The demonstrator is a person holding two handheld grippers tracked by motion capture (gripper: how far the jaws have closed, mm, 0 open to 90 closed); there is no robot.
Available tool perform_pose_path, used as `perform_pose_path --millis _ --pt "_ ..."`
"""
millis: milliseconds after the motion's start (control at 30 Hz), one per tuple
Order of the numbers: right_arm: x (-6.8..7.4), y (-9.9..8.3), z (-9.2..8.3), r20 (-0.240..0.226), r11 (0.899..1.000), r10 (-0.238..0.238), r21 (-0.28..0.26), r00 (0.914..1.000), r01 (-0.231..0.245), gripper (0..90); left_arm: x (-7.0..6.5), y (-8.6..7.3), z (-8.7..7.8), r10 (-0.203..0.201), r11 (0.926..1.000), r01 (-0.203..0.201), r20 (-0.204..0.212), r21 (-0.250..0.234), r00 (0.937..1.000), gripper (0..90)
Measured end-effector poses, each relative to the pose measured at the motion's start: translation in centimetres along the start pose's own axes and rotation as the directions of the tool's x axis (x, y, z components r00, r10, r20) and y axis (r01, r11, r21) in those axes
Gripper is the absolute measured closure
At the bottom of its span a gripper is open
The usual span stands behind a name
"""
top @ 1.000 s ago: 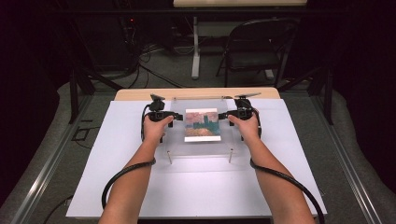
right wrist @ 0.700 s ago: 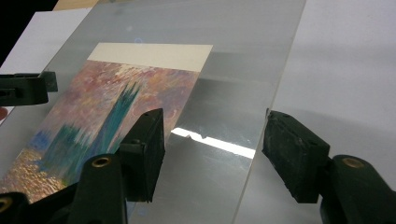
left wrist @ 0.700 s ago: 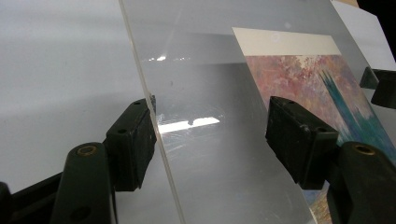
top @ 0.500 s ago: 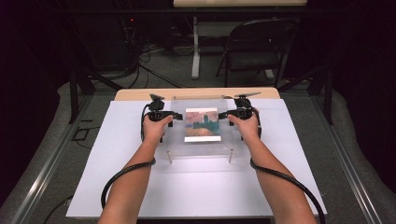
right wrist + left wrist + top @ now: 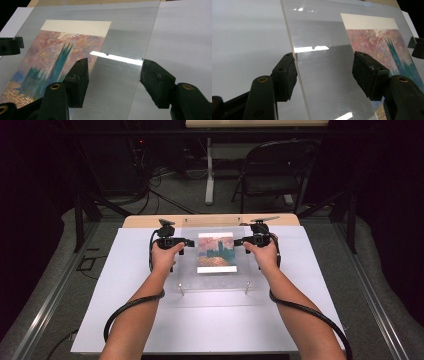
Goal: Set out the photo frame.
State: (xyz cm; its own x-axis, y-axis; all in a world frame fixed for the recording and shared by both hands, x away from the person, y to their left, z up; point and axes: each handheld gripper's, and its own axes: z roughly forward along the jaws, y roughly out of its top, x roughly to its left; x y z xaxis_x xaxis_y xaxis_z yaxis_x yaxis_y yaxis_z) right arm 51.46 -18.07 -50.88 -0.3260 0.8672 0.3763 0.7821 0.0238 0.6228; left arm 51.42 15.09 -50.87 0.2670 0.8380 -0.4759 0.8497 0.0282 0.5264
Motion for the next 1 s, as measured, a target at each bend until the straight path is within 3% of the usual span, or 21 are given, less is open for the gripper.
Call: perform_pose_path --millis 300,1000 --pt "0.8 0.4 -1.3 0.018 1.000 -0.023 -0.009 0.9996 0.023 42.2 -0.9 0.0 -1.3 0.011 0.9997 -0.011 -0.017 -0.020 0.9998 39.7" --pt "2.8 -0.2 -5.0 0.046 0.992 -0.112 -0.060 0.9927 0.114 46.9 -2.5 -0.7 -4.7 0.075 0.9947 -0.075 0.004 -0.070 0.9972 47.6"
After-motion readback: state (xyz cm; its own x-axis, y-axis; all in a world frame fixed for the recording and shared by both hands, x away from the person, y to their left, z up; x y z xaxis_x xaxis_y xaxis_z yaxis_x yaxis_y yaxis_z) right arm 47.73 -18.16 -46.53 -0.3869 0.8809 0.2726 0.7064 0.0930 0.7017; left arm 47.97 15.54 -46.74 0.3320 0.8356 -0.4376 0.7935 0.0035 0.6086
